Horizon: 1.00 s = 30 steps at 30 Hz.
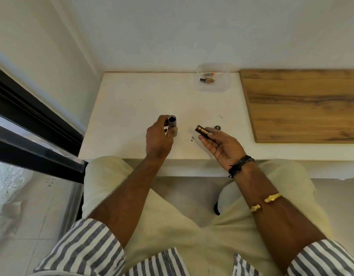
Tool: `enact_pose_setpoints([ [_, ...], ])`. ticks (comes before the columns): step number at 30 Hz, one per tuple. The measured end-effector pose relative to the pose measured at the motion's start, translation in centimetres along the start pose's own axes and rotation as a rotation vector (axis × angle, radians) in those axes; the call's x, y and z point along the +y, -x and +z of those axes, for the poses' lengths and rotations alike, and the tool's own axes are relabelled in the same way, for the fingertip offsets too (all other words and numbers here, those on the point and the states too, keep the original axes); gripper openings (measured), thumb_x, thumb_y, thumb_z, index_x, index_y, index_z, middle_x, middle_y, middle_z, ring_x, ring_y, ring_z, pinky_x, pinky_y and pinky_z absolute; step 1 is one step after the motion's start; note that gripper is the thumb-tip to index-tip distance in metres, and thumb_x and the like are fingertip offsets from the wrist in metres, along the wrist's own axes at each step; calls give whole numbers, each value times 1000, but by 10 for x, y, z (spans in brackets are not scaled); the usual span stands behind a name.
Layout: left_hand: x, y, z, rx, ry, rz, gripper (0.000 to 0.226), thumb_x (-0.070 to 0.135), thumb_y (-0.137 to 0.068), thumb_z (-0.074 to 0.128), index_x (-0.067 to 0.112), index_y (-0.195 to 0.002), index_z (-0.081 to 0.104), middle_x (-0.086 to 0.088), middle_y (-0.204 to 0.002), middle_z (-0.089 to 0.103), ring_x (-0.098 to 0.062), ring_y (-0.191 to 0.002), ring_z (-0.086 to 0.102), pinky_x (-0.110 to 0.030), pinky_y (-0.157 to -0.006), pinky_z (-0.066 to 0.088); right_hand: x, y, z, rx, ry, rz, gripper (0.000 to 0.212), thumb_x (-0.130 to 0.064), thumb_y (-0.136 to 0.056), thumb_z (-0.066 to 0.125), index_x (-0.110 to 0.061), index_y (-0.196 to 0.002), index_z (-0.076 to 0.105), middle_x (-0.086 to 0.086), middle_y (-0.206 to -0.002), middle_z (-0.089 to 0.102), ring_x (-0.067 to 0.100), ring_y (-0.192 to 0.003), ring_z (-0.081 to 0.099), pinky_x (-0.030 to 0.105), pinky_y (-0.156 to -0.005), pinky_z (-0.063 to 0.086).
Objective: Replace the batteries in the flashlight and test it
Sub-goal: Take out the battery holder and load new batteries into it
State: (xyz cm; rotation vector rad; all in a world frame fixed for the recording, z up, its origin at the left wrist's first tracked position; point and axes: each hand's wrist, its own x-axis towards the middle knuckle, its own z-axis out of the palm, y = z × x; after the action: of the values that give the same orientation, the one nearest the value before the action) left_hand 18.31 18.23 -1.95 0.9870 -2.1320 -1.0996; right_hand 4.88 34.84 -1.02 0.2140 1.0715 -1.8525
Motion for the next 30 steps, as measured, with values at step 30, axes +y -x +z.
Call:
enact_pose_setpoints([
  [30,21,37,11,-183,66,159,27,10,-82,78,12,-108,74,-2,-100,73,-8,-89,70,-25,-83,59,10,12,12,94,817,-228,21,-18,-85,81,-8,-103,77,14,-93,78,23,-79,74,38,-80,63],
])
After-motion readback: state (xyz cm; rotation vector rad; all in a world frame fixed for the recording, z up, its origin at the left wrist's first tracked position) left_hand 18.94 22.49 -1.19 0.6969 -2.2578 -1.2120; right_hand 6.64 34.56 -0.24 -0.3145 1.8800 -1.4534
